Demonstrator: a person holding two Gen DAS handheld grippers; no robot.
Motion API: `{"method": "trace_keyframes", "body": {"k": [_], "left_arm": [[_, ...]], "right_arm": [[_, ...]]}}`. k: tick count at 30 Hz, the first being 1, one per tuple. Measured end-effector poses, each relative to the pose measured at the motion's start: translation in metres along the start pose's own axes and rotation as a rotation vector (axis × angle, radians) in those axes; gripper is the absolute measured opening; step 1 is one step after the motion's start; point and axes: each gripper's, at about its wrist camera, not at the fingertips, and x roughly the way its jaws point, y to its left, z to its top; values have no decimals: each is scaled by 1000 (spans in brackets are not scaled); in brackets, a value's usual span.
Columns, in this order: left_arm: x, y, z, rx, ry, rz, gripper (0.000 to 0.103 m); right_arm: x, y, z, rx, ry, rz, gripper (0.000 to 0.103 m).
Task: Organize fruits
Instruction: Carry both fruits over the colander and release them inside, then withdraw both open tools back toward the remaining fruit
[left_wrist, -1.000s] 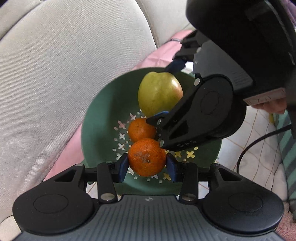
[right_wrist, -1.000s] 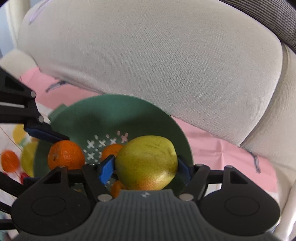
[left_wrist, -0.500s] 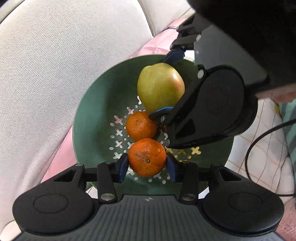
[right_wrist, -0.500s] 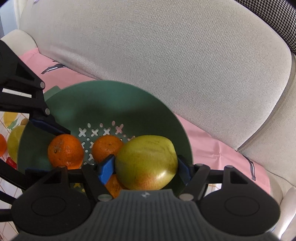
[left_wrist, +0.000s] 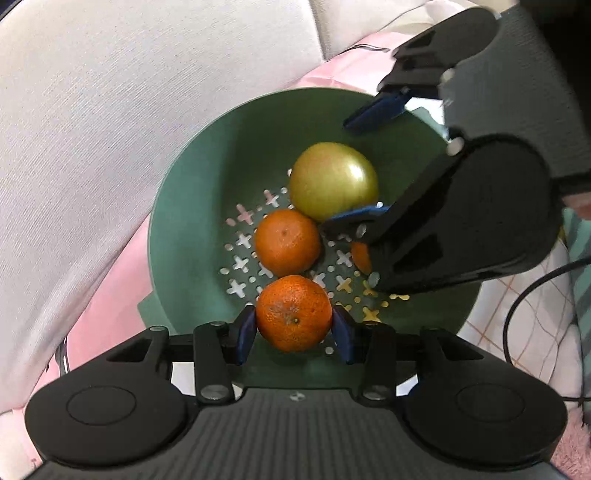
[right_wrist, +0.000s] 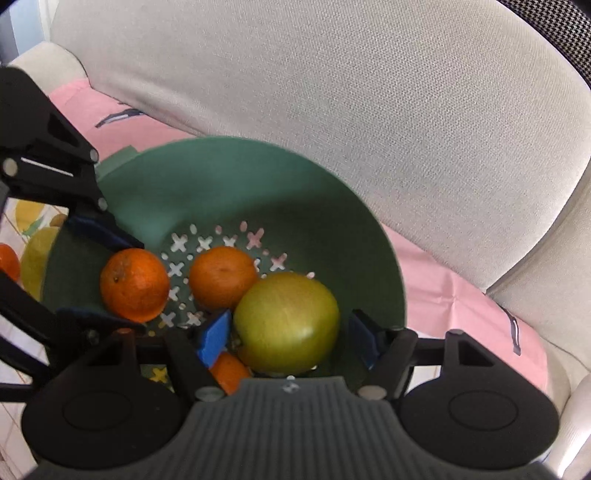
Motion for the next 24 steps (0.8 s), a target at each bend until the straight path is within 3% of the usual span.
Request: {"method": "trace_keyframes", "body": {"k": [10,14,24], "left_arm": [[2,-1,-2,-37,11,-20,56],[-4,-4,-5,-46,1,-22,70],[-49,2,-26,-128,-98,-16,70]], "right_arm": [[-10,-5,1,60,-11,9,69],[-13,-4,-1,62,-15,4,72],[-37,3,-5,107,-74,-19,75]]}}
